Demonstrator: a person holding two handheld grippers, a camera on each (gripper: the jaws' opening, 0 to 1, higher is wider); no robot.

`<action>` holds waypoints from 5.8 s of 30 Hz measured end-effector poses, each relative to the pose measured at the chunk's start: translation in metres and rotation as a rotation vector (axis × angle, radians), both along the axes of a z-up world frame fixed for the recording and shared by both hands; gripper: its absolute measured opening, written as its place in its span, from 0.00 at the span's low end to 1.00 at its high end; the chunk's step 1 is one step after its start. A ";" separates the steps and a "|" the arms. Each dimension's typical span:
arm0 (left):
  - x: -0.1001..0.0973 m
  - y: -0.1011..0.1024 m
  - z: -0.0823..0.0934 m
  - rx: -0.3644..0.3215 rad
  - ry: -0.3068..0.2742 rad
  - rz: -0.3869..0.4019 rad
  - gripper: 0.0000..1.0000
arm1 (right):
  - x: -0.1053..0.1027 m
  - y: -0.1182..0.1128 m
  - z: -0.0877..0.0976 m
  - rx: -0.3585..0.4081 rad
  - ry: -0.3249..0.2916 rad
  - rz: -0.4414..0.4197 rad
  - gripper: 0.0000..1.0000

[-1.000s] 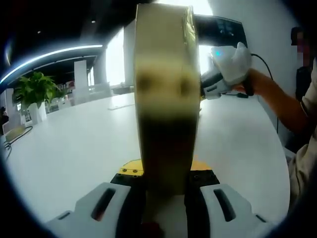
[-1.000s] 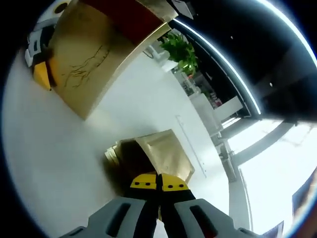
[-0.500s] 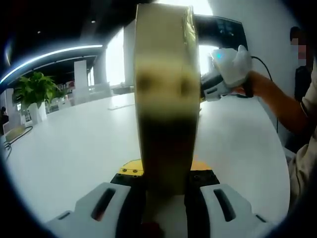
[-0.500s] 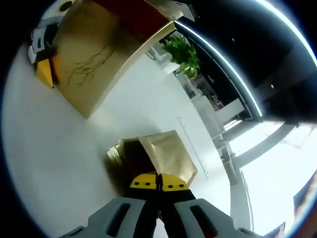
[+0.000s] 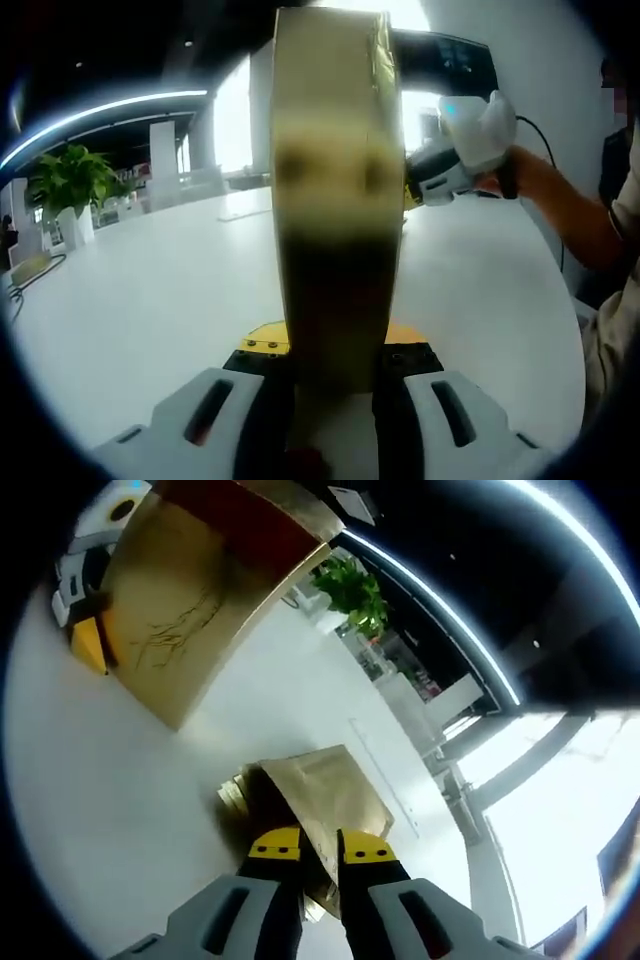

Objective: Extract single mask from mask box in order stack masks on table

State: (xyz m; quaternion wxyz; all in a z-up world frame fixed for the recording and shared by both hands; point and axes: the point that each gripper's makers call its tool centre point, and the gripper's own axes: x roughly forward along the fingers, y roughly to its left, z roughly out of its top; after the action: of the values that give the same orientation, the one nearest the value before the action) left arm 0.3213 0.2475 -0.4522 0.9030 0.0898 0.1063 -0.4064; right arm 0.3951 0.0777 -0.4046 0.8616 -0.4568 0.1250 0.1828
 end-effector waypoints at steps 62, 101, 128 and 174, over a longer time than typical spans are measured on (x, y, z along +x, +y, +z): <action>-0.002 0.001 0.001 -0.004 0.010 0.022 0.20 | -0.073 -0.026 -0.021 0.748 -0.014 -0.045 0.00; -0.002 0.002 0.001 0.000 0.003 0.027 0.20 | -0.070 -0.020 -0.027 0.610 -0.043 -0.006 0.00; -0.002 0.003 0.001 0.000 0.004 0.034 0.20 | -0.071 -0.015 -0.029 0.558 -0.044 0.017 0.00; -0.001 0.004 0.001 0.004 -0.007 0.039 0.20 | -0.072 -0.016 -0.025 0.549 -0.075 0.040 0.00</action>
State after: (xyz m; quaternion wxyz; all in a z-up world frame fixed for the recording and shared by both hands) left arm 0.3206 0.2511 -0.4511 0.9109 0.0909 0.1059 -0.3883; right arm 0.3233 0.0620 -0.4294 0.9533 -0.2151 0.0297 0.2099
